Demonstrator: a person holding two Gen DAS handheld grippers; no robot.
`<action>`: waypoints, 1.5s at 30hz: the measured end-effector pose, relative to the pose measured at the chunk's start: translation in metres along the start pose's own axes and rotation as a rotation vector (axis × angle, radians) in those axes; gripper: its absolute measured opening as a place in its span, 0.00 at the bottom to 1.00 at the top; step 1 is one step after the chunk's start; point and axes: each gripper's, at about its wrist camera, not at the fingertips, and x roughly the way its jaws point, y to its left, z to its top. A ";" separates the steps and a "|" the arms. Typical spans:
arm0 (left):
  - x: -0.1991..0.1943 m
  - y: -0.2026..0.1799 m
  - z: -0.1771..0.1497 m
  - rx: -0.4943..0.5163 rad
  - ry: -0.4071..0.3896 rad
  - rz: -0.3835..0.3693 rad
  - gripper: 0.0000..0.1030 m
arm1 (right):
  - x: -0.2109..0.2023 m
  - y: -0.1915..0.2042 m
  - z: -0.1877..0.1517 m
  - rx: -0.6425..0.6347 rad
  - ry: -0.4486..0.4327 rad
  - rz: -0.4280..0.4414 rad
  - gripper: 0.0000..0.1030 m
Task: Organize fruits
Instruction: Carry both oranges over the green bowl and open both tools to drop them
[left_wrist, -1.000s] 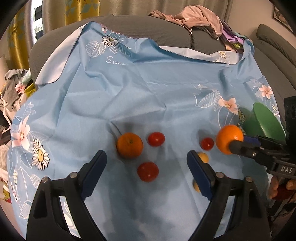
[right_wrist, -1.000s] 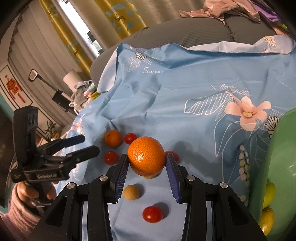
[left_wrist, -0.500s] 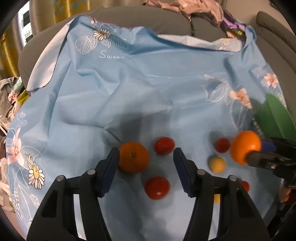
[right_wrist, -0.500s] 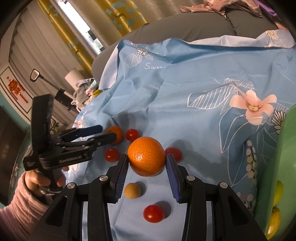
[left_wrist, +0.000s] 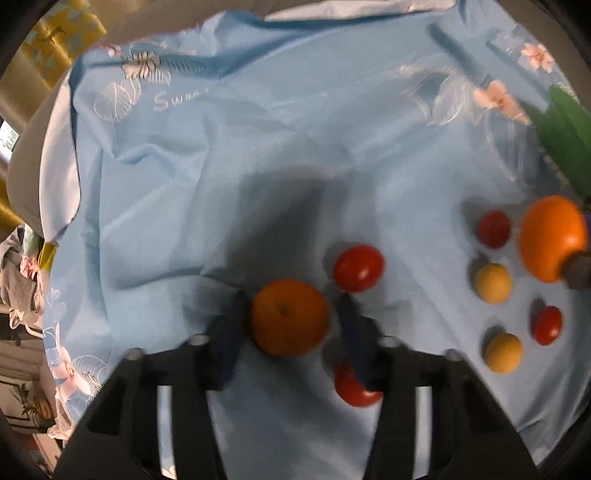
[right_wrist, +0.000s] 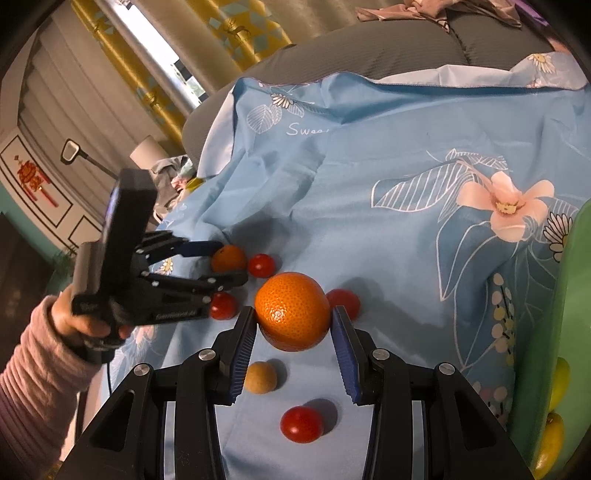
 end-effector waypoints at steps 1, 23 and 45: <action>-0.001 -0.002 0.000 0.000 -0.012 0.009 0.40 | 0.000 0.000 -0.001 0.000 0.000 0.000 0.41; -0.109 -0.048 -0.043 -0.256 -0.237 -0.191 0.40 | -0.033 0.010 -0.018 -0.006 -0.021 -0.037 0.41; -0.175 -0.115 -0.046 -0.210 -0.328 -0.271 0.40 | -0.121 0.010 -0.046 0.020 -0.161 -0.060 0.42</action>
